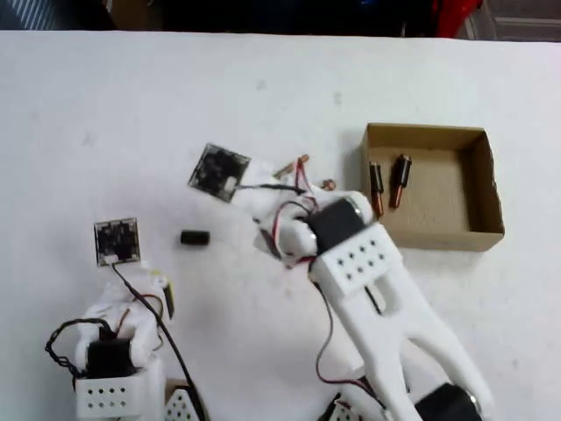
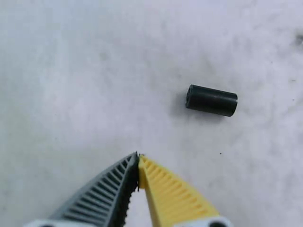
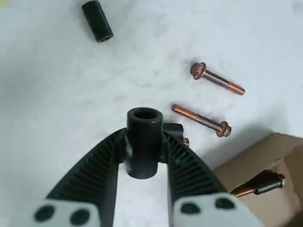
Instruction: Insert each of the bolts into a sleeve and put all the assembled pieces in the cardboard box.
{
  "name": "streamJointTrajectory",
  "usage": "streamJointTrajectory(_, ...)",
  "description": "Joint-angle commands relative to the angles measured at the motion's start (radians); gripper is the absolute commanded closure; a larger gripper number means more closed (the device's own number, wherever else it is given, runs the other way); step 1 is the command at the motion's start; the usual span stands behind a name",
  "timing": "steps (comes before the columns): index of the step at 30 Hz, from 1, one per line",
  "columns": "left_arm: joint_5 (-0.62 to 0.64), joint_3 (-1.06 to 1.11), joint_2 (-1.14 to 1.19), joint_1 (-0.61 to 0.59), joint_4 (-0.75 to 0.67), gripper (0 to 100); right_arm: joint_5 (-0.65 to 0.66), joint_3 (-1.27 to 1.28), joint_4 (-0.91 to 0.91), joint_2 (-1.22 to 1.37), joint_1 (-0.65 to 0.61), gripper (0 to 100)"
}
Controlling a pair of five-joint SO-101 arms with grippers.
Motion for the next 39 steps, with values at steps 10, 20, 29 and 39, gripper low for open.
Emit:
streamJointTrajectory(10,0.008,-0.002,-0.008,-0.012,0.005,98,-0.468,-0.032,0.108,-0.289,0.013,98.1)
streamJointTrajectory(20,0.006,-0.002,-0.008,-0.010,0.005,98,-0.466,0.219,0.022,-0.684,0.027,98.1)
streamJointTrajectory(29,-0.226,-0.002,-0.008,-0.012,-0.051,98,-0.466,0.491,-0.183,-0.960,0.186,98.1)
streamJointTrajectory(39,-0.511,-0.018,-0.008,-0.099,-0.074,98,-0.470,0.686,-0.338,-1.092,0.188,98.1)
